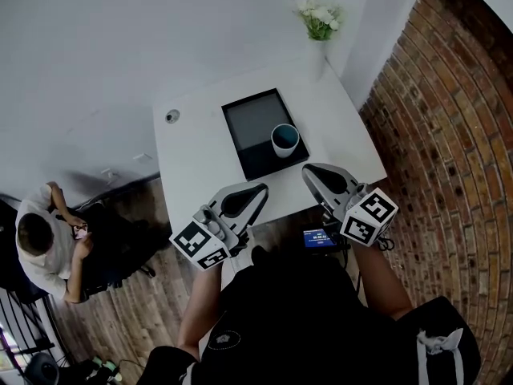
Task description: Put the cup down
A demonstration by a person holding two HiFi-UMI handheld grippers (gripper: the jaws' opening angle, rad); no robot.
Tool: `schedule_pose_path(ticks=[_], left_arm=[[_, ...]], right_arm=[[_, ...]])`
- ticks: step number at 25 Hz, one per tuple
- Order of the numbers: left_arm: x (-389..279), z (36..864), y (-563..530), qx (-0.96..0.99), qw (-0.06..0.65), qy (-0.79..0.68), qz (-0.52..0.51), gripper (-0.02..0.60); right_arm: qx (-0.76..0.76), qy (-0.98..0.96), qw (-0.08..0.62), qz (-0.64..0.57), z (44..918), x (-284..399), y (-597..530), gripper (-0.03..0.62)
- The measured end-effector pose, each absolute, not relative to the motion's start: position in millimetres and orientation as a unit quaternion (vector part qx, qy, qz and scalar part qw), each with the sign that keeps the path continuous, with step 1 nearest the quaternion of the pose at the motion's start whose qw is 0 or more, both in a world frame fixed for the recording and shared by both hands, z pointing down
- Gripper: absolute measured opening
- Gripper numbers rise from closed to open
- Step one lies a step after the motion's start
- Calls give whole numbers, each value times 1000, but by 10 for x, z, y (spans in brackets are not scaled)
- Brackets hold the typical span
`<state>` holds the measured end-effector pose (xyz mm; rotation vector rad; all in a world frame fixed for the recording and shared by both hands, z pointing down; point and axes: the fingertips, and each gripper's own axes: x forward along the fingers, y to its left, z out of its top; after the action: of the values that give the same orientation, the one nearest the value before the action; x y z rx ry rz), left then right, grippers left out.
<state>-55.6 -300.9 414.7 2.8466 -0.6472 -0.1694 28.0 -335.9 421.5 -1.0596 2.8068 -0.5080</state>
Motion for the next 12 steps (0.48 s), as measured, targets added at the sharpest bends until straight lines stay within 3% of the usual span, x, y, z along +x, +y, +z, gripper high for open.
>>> schedule_pose_path(ticks=[12], left_arm=[[-757,4235,-3183,949,139,-272,-76,8]], right_arm=[[-377,906,25,-193,4516,378,-3469,12]])
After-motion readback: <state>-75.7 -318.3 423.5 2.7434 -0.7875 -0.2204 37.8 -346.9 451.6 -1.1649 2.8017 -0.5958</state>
